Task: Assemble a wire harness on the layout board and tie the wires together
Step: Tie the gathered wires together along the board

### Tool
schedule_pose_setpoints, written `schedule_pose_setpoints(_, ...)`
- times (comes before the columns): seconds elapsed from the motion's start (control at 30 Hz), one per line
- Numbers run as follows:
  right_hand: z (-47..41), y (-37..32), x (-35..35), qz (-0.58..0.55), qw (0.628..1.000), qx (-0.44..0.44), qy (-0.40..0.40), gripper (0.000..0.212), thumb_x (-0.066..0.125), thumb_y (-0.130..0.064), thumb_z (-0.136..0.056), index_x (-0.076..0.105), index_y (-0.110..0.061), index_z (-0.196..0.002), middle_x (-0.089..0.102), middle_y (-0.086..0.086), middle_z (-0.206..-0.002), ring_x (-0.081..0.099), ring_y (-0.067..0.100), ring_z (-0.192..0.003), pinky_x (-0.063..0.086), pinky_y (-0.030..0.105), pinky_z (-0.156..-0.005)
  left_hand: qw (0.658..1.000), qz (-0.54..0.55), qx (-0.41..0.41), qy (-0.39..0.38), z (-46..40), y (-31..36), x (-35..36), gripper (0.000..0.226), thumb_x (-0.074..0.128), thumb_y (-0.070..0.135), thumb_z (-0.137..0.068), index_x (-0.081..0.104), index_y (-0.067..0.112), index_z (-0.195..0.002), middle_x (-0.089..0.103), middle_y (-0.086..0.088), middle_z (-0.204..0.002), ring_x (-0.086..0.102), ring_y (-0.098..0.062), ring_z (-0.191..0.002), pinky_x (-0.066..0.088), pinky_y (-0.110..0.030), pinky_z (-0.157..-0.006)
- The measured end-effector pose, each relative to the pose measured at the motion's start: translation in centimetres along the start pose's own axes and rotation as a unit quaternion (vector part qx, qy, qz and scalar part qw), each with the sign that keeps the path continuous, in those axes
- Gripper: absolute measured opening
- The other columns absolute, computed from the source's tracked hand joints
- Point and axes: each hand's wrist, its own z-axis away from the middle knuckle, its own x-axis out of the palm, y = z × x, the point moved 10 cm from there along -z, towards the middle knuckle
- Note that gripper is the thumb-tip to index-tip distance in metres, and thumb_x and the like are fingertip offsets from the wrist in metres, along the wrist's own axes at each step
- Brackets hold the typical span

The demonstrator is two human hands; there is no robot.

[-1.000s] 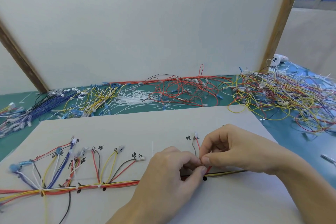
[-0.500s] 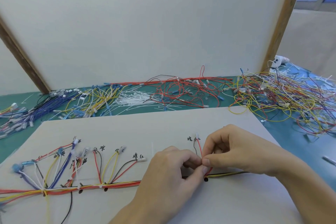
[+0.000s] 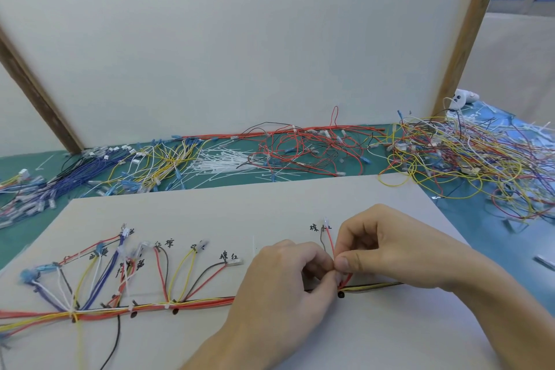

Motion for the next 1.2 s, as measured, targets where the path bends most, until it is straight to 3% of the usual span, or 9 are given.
schedule_pose_setpoints(0.27, -0.10, -0.37, -0.03, 0.026, 1.000, -0.009, 0.010, 0.009, 0.073, -0.021, -0.087, 0.074, -0.026, -0.079, 0.075, 0.010, -0.076, 0.061, 0.014, -0.063, 0.050, 0.034, -0.061, 1.000, 0.005, 0.006, 0.002, 0.01, 0.22, -0.05, 0.015, 0.068, 0.049, -0.081, 0.070, 0.035, -0.086, 0.064, 0.030, -0.085, 0.058, -0.002, -0.069, 0.039, -0.013, -0.059)
schedule_pose_setpoints(0.33, -0.11, -0.43, -0.24, 0.016, 1.000, -0.007, 0.015, 0.007, 0.074, -0.023, -0.086, 0.075, -0.024, -0.079, 0.076, 0.010, -0.076, 0.063, 0.021, -0.064, 0.053, 0.041, -0.062, 1.000, 0.009, -0.002, 0.003, 0.00, 0.06, -0.02, 0.014, 0.069, 0.048, -0.081, 0.070, 0.036, -0.087, 0.065, 0.029, -0.084, 0.059, -0.002, -0.070, 0.039, -0.013, -0.059)
schedule_pose_setpoints(0.53, 0.00, -0.07, 0.18, -0.011, 1.000, 0.012, 0.004, 0.007, 0.074, -0.024, -0.083, 0.076, -0.020, -0.079, 0.077, 0.007, -0.075, 0.068, 0.019, -0.070, 0.055, 0.042, -0.070, 1.000, 0.006, -0.019, -0.009, 0.08, -0.34, 0.16, 0.016, 0.077, 0.050, -0.081, 0.071, 0.039, -0.092, 0.062, 0.035, -0.095, 0.061, 0.003, -0.076, 0.041, -0.010, -0.062)
schedule_pose_setpoints(0.67, -0.10, -0.31, 0.31, 0.001, 1.000, 0.009, -0.008, 0.010, 0.072, -0.019, -0.085, 0.074, -0.022, -0.076, 0.075, 0.009, -0.075, 0.059, 0.011, -0.064, 0.049, 0.033, -0.064, 1.000, -0.009, -0.010, -0.011, 0.01, -0.09, 0.14, 0.020, 0.070, 0.053, -0.081, 0.070, 0.036, -0.091, 0.061, 0.032, -0.099, 0.059, -0.003, -0.075, 0.041, -0.015, -0.062)
schedule_pose_setpoints(0.8, -0.08, -0.61, 0.58, 0.047, 0.999, -0.001, -0.011, 0.024, 0.069, -0.008, -0.090, 0.069, -0.026, -0.074, 0.064, -0.004, -0.063, 0.047, 0.006, -0.056, 0.039, 0.021, -0.055, 1.000, -0.007, -0.006, -0.011, -0.04, 0.20, 0.21, 0.022, 0.069, 0.051, -0.082, 0.067, 0.030, -0.088, 0.062, 0.030, -0.093, 0.056, -0.007, -0.074, 0.044, -0.023, -0.062)
schedule_pose_setpoints(1.0, -0.20, -0.77, -0.01, 0.077, 0.997, -0.002, 0.025, 0.025, 0.065, -0.006, -0.094, 0.066, -0.024, -0.077, 0.072, 0.004, -0.077, 0.060, 0.013, -0.068, 0.053, 0.042, -0.068, 1.000, 0.013, -0.012, -0.012, -0.15, 0.10, 0.30, 0.025, 0.070, 0.051, -0.087, 0.067, 0.026, -0.083, 0.065, 0.019, -0.074, 0.054, -0.008, -0.067, 0.041, -0.026, -0.059)
schedule_pose_setpoints(1.2, -0.02, -0.49, -0.07, 0.022, 0.999, 0.011, 0.025, 0.026, 0.064, -0.009, -0.099, 0.068, -0.026, -0.079, 0.075, 0.001, -0.075, 0.060, 0.003, -0.059, 0.044, 0.016, -0.056, 0.996, 0.072, -0.040, -0.028, -0.19, -0.65, 0.50, 0.015, 0.074, 0.043, -0.088, 0.076, 0.029, -0.083, 0.072, 0.019, -0.071, 0.058, 0.000, -0.058, 0.036, -0.009, -0.055)
